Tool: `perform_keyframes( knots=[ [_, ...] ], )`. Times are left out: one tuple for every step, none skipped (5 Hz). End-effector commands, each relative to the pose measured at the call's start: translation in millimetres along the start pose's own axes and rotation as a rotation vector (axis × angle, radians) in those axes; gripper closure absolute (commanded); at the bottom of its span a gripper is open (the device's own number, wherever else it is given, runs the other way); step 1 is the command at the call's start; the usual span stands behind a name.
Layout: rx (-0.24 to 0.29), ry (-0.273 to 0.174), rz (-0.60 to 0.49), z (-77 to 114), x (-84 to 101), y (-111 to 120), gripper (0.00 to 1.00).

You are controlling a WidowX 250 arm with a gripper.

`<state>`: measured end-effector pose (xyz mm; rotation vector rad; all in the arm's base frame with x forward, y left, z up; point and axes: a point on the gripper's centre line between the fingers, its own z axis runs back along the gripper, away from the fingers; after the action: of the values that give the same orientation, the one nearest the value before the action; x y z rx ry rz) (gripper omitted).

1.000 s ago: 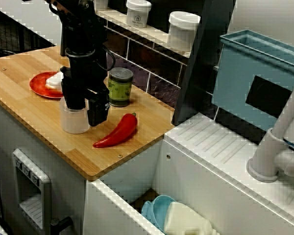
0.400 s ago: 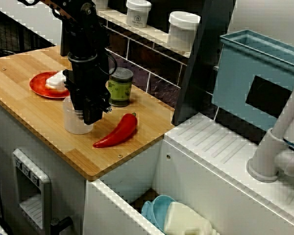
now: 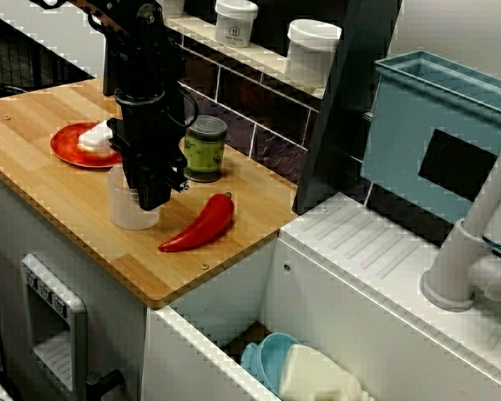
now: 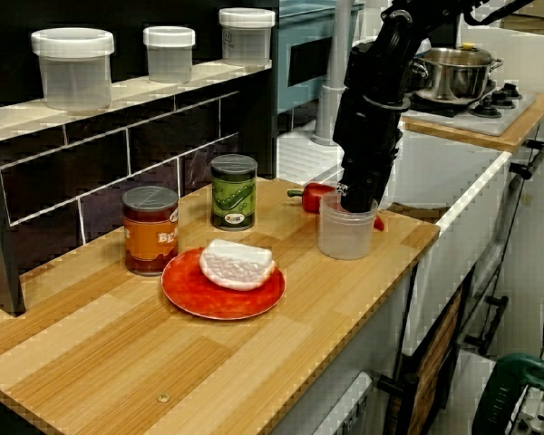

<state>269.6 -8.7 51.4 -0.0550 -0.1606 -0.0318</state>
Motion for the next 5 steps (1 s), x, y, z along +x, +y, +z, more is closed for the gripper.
perform_keyframes(
  knots=[
    [-0.024,-0.03,0.015,35.9,18.9,9.6,1.0],
    [-0.037,-0.039,0.025,48.5,28.4,13.0,1.0],
    [-0.041,-0.043,0.041,51.1,38.6,18.8,1.0],
    [-0.032,-0.045,0.05,51.6,49.8,27.5,1.0],
    [-0.024,-0.059,0.066,55.9,59.2,39.6,1.0]
  ],
)
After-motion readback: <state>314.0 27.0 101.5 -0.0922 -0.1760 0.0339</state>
